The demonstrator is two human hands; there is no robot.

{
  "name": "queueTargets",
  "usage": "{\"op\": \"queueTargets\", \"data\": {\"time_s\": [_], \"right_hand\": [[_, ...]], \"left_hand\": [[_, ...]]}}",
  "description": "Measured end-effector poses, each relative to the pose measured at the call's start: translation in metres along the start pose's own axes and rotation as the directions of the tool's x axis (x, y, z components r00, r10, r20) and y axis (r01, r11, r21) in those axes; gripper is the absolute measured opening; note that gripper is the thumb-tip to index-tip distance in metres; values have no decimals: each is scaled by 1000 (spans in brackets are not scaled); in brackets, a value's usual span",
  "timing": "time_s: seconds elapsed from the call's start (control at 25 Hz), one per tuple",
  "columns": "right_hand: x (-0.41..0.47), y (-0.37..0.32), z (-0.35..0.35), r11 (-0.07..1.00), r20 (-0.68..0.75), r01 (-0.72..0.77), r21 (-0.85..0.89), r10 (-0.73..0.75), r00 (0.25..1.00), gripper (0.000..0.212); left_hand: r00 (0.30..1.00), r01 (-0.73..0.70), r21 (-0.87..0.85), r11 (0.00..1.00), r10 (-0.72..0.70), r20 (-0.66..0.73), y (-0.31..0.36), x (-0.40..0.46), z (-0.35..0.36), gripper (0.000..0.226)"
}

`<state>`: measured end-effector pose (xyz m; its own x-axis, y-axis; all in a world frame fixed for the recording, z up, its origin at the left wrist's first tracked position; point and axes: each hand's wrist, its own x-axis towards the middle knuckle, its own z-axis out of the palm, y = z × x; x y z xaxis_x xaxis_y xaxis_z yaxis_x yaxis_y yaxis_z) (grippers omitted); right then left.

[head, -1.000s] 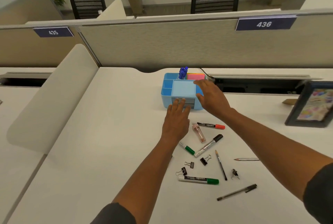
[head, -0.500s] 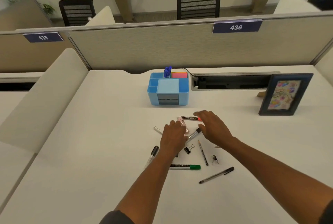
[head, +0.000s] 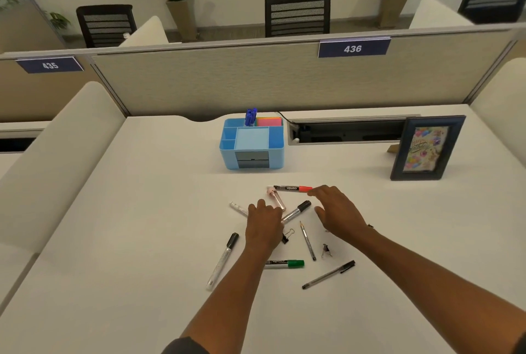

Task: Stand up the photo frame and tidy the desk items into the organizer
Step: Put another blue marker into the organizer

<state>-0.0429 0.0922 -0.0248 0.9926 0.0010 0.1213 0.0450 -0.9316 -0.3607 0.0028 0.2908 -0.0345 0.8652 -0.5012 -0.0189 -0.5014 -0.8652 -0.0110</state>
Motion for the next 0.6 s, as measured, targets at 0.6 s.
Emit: {"op": "queueTargets", "data": {"time_s": [0.6], "right_hand": [[48, -14, -13, 835, -69, -344, 430, 410, 909, 24]], "left_hand": [[957, -49, -265, 963, -30, -288, -16, 15, -16, 7]]}}
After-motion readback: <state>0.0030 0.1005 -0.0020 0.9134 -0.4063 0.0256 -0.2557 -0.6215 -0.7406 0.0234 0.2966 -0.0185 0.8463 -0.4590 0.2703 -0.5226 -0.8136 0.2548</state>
